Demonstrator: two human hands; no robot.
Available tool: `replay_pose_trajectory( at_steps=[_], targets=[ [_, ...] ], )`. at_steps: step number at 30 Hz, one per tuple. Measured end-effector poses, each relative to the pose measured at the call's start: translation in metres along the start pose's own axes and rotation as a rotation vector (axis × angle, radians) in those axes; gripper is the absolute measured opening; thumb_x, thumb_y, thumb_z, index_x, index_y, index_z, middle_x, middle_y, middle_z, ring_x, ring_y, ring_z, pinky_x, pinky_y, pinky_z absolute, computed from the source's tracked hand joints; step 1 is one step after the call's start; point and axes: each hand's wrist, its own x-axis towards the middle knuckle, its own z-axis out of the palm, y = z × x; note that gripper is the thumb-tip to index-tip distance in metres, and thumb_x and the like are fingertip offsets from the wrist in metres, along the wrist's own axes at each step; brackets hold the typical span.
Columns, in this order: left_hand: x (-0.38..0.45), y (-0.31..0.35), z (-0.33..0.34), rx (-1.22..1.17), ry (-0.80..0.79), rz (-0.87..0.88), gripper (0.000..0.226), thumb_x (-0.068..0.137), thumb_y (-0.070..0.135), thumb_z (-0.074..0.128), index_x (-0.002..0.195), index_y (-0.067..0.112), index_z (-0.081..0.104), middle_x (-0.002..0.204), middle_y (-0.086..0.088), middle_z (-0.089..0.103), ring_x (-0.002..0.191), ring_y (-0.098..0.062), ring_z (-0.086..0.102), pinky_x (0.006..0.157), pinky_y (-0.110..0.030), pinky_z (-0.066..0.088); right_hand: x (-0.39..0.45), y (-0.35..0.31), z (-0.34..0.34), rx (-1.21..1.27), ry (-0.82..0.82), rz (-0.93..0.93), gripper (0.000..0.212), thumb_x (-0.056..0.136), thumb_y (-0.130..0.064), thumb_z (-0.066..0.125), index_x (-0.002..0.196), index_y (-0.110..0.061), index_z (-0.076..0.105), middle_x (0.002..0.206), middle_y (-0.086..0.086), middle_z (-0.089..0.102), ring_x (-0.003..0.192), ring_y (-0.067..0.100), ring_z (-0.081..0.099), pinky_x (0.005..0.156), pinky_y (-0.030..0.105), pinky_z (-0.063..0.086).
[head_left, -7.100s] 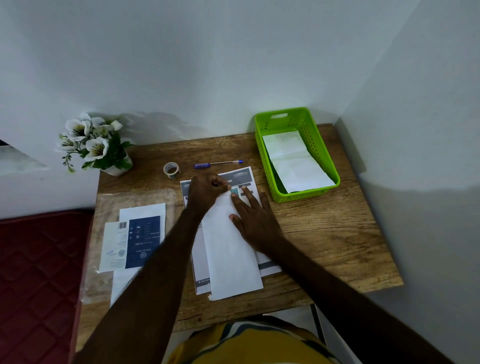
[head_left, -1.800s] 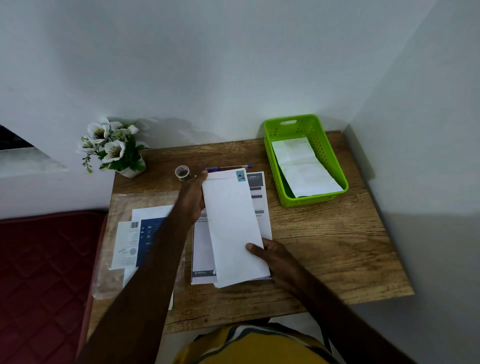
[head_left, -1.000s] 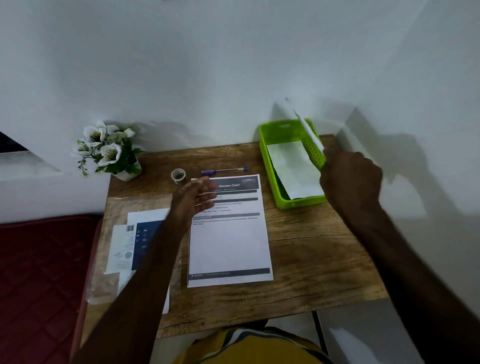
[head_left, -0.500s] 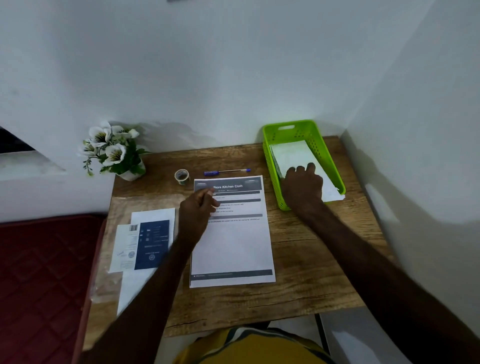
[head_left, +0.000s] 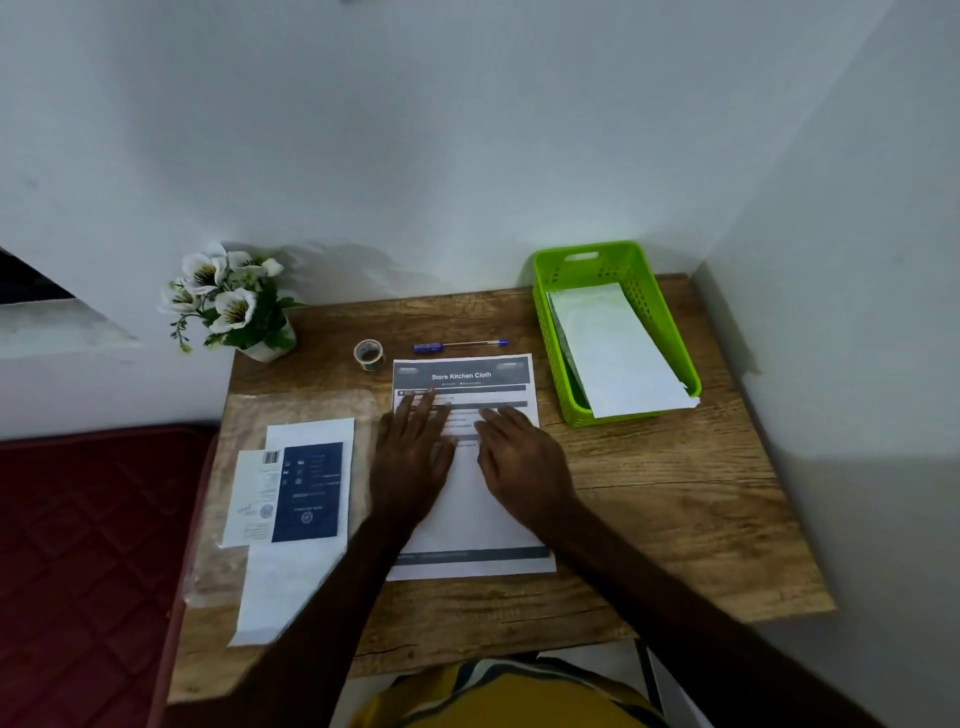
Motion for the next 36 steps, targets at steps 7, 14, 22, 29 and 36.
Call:
replay_pose_trajectory(
  at_steps=[7,14,22,29,36],
  targets=[
    [-0.015,0.015,-0.001,-0.014,-0.069,-0.046,0.056,0.105,0.044,0.033,0.154,0.019,0.043,0.167,-0.007,0.03,0.156,-0.028,0.022,0.126,-0.054,0.018,-0.027,0.006,0.032,-0.11,-0.129,-0.07,0.041,0.095,-0.023,0.048,0.127,-0.006,0.069,0.14,0.014,0.062,0.125,0.033,0.062,0.094,0.048,0.055],
    [0.034,0.002,-0.033,-0.118,-0.023,-0.037,0.064,0.095,0.038,0.068,0.15,0.015,0.047,0.156,-0.01,0.046,0.147,-0.028,0.038,0.12,-0.05,0.033,0.044,0.016,-0.002,-0.015,-0.11,0.006,0.041,0.086,-0.02,0.07,0.124,-0.005,0.067,0.132,0.015,0.065,0.126,0.033,0.057,0.094,0.043,0.055],
    [0.097,-0.015,-0.059,0.004,-0.44,-0.059,0.088,0.075,0.047,0.086,0.148,0.019,0.046,0.154,-0.012,0.041,0.139,-0.032,0.042,0.11,-0.048,0.044,0.112,0.043,0.004,-0.142,-0.539,0.063,0.062,0.071,-0.032,0.078,0.126,-0.009,0.062,0.138,0.023,0.052,0.126,0.04,0.048,0.107,0.048,0.041],
    [0.115,-0.013,-0.064,-0.035,-0.559,-0.087,0.098,0.067,0.044,0.092,0.149,0.018,0.044,0.147,-0.015,0.043,0.137,-0.032,0.04,0.112,-0.048,0.04,0.129,0.056,0.014,-0.059,-0.659,0.069,0.084,0.061,-0.044,0.09,0.135,-0.016,0.06,0.146,0.021,0.048,0.136,0.037,0.042,0.115,0.043,0.034],
    [0.123,-0.008,-0.07,-0.027,-0.547,-0.054,0.095,0.062,0.039,0.095,0.14,0.012,0.049,0.141,-0.014,0.045,0.135,-0.03,0.038,0.107,-0.039,0.035,0.13,0.053,0.012,0.017,-0.65,0.112,0.082,0.056,-0.036,0.095,0.128,-0.016,0.063,0.138,0.02,0.053,0.127,0.037,0.049,0.107,0.044,0.043]
  ],
)
